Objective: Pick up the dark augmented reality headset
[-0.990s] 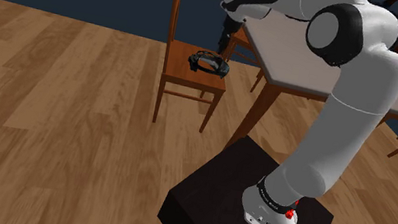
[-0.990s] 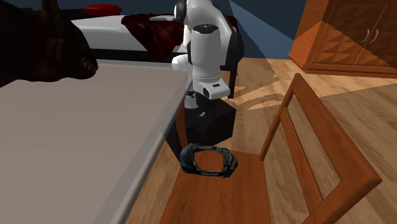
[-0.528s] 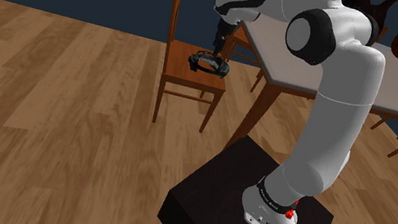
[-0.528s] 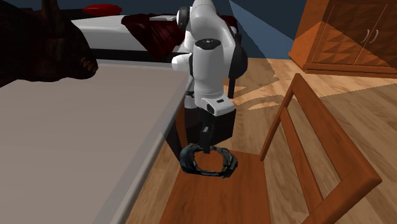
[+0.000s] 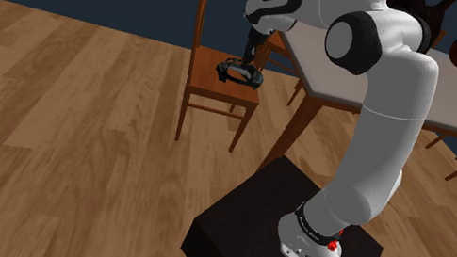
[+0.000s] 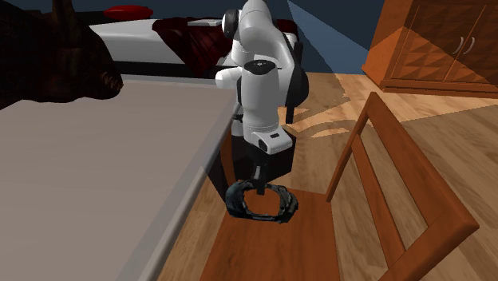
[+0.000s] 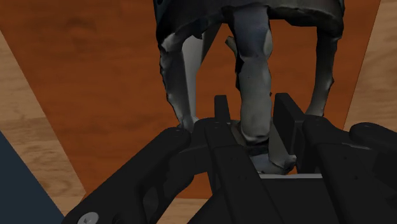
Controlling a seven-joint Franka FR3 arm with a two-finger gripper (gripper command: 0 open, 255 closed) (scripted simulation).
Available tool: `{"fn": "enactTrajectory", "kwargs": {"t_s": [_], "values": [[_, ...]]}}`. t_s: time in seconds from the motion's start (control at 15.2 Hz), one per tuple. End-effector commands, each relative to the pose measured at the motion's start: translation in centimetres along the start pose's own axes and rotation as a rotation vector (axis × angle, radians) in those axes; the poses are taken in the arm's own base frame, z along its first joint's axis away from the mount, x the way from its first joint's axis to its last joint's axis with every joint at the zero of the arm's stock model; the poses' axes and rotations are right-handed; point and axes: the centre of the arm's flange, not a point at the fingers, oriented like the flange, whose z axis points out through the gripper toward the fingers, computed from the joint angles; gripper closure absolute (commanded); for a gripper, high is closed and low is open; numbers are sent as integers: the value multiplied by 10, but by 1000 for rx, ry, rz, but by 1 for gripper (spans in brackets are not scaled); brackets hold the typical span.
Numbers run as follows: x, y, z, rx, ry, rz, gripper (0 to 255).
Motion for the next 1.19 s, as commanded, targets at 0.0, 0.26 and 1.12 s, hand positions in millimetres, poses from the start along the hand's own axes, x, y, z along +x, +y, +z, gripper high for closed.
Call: {"fn": "enactTrajectory", "kwargs": {"t_s": [0.0,0.26,1.12], "values": [[0,0,0,0,0,0,255],[0,0,0,0,0,0,255],[4,4,-57,0,0,0,255]]}}
